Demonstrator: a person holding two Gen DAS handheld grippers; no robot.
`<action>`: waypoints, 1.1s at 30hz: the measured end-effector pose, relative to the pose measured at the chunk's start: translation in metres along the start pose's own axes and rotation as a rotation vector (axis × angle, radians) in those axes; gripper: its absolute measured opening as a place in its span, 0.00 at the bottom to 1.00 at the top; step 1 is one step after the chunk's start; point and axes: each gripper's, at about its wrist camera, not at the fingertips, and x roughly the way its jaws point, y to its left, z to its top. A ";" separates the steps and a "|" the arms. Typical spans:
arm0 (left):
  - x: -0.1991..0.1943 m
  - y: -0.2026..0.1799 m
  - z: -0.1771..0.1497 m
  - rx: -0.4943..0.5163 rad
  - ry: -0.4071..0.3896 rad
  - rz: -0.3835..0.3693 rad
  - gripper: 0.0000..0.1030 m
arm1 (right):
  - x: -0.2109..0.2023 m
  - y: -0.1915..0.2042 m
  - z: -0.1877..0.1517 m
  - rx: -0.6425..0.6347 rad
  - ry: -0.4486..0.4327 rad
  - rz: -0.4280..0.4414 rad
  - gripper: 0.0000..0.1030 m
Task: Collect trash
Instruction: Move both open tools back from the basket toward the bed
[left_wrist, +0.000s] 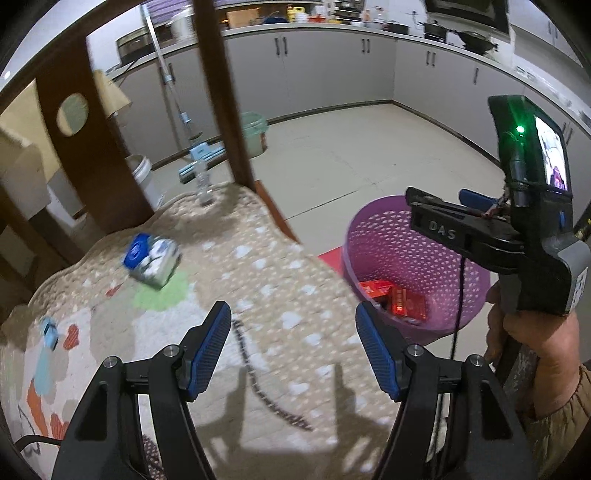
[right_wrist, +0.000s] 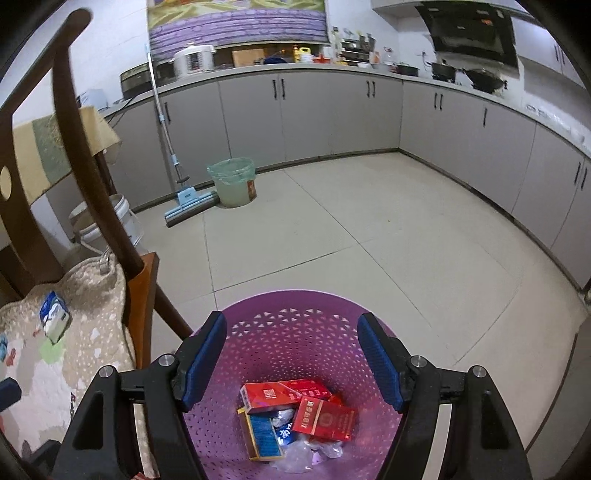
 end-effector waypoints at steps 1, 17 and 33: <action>-0.001 0.007 -0.003 -0.013 0.001 0.008 0.67 | 0.000 0.003 0.000 -0.006 -0.001 0.000 0.75; -0.012 0.179 -0.074 -0.347 0.082 0.270 0.67 | -0.002 0.059 -0.005 -0.093 -0.018 0.028 0.75; 0.007 0.338 -0.087 -0.539 0.107 0.408 0.67 | 0.003 0.126 -0.023 -0.186 0.016 0.128 0.76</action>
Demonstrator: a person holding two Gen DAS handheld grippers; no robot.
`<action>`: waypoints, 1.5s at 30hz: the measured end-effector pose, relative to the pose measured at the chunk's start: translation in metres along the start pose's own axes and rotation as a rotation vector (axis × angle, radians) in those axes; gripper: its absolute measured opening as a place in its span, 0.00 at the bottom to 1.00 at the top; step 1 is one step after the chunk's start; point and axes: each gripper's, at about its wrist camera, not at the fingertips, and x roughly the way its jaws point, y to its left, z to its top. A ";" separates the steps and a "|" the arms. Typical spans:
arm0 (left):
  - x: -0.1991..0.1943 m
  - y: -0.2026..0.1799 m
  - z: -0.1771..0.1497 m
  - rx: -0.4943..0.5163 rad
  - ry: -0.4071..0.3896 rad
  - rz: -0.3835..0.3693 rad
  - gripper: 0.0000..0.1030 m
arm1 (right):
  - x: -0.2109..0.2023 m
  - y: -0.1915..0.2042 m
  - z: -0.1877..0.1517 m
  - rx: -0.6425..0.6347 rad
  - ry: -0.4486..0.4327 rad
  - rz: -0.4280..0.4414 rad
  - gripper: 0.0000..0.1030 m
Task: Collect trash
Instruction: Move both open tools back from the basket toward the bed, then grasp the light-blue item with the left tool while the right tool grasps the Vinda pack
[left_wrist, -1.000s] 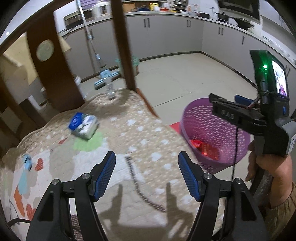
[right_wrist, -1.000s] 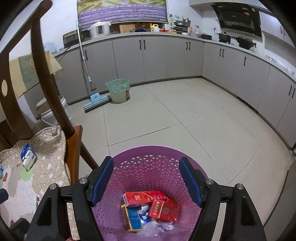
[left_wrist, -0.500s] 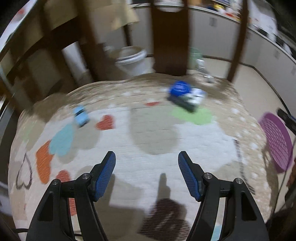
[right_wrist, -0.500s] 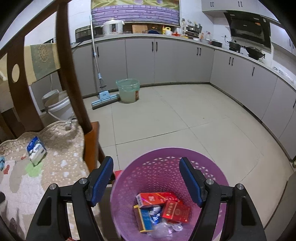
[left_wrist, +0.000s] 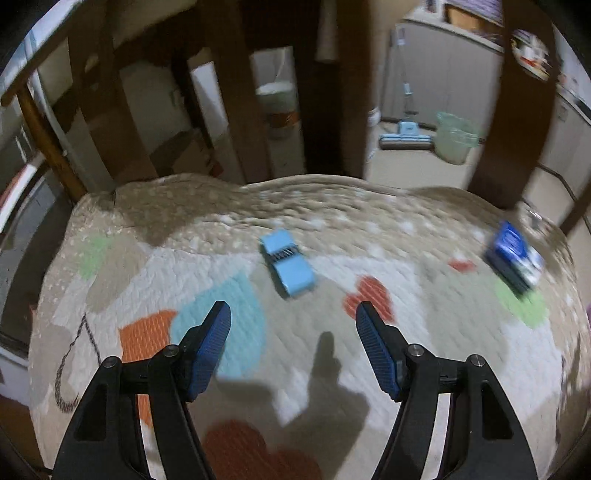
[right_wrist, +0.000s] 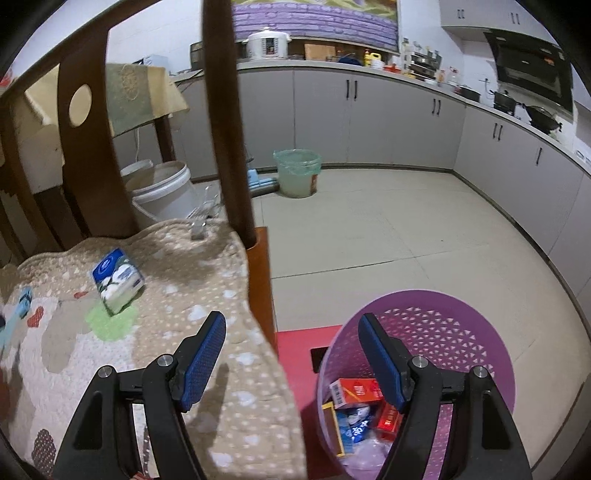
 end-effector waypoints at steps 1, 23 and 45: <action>0.007 0.004 0.005 -0.015 0.013 -0.008 0.67 | 0.002 0.004 -0.001 -0.008 0.005 0.001 0.76; 0.000 -0.001 -0.039 0.007 0.047 -0.241 0.25 | 0.019 0.057 -0.016 -0.121 0.079 0.234 0.77; 0.006 -0.004 -0.062 0.081 0.009 -0.342 0.31 | 0.115 0.170 0.053 -0.276 0.297 0.347 0.85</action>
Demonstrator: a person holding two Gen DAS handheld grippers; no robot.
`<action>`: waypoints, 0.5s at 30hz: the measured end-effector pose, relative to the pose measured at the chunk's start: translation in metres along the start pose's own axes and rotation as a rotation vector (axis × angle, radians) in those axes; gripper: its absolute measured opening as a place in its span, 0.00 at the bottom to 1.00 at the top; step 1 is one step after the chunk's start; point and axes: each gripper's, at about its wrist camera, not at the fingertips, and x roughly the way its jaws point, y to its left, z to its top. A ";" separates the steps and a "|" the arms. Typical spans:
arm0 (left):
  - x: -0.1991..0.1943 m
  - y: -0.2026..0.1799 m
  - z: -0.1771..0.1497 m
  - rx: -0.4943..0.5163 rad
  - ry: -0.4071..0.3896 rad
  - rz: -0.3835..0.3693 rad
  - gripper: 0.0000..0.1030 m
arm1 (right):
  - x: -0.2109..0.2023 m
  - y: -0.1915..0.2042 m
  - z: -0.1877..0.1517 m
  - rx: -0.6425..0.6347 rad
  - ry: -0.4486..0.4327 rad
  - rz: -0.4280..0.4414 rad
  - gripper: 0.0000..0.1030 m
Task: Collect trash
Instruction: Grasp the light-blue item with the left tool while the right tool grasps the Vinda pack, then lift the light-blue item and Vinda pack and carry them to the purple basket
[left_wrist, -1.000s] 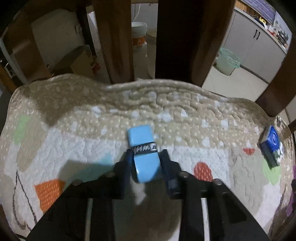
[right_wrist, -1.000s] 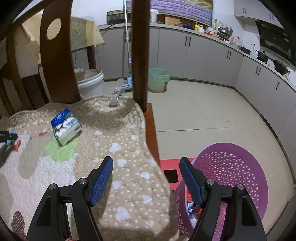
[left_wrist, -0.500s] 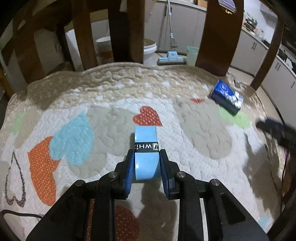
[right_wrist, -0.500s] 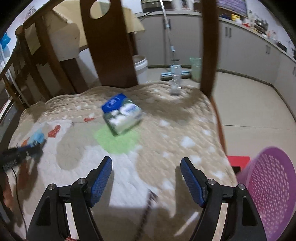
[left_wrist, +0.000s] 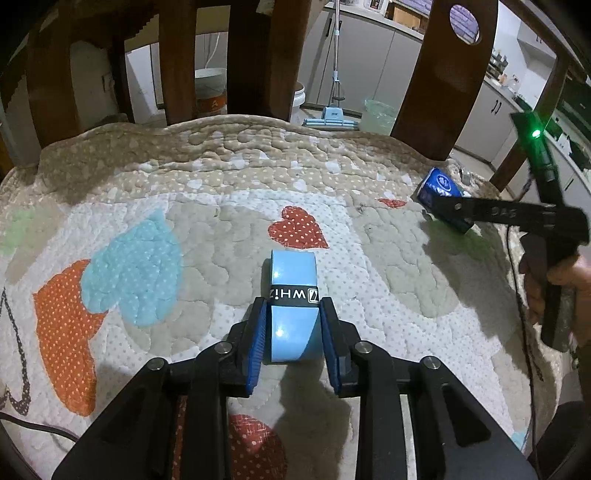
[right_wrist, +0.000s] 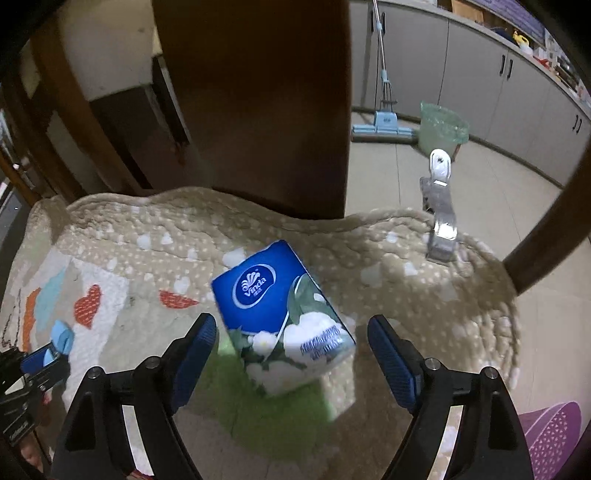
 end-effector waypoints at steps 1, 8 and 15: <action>0.000 0.001 0.000 -0.009 0.001 -0.021 0.34 | 0.004 0.002 -0.001 0.010 0.006 -0.032 0.85; -0.002 -0.001 -0.001 -0.014 -0.008 -0.023 0.47 | -0.005 0.011 -0.011 0.029 -0.011 -0.095 0.67; -0.007 0.006 -0.002 -0.067 -0.025 0.020 0.24 | -0.060 0.020 -0.055 0.033 -0.084 -0.036 0.66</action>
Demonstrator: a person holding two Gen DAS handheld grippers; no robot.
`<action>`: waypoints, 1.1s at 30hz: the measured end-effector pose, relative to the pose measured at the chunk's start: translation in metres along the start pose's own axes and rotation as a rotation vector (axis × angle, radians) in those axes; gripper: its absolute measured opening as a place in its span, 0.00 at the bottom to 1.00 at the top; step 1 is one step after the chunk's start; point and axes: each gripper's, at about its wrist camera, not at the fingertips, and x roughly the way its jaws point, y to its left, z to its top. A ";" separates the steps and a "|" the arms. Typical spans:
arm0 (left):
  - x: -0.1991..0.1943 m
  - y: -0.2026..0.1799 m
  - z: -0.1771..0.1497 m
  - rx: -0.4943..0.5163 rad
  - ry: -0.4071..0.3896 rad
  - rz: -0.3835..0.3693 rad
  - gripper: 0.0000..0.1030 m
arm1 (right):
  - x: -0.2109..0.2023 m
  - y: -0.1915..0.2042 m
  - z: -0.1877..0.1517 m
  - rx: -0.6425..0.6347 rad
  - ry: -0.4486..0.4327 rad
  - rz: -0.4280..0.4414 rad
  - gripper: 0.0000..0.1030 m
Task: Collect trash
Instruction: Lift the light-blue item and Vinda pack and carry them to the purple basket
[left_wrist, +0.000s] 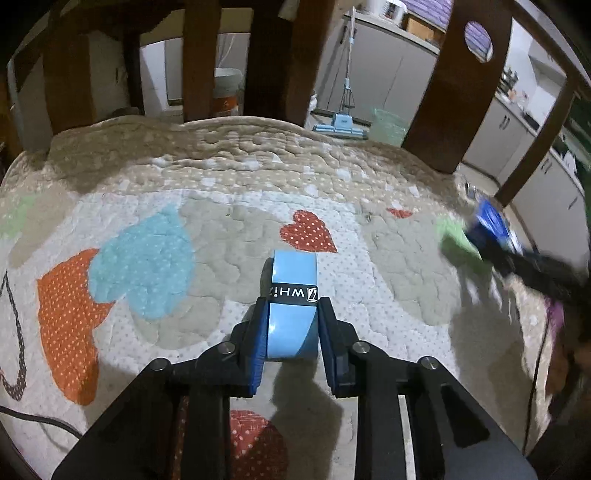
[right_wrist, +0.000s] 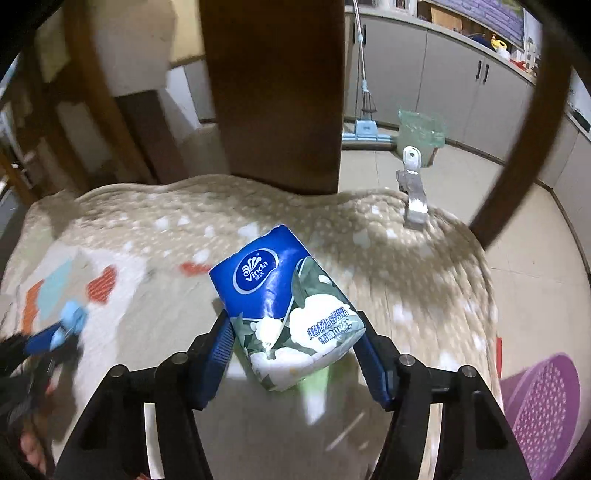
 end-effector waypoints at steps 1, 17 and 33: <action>-0.002 0.000 0.000 -0.004 -0.008 0.010 0.24 | -0.009 0.000 -0.008 0.008 -0.007 0.014 0.66; -0.050 -0.071 -0.014 0.142 -0.022 0.119 0.24 | -0.083 -0.029 -0.088 0.148 -0.161 0.008 0.66; -0.086 -0.136 -0.028 0.277 -0.058 0.172 0.24 | -0.101 -0.059 -0.105 0.236 -0.193 0.059 0.66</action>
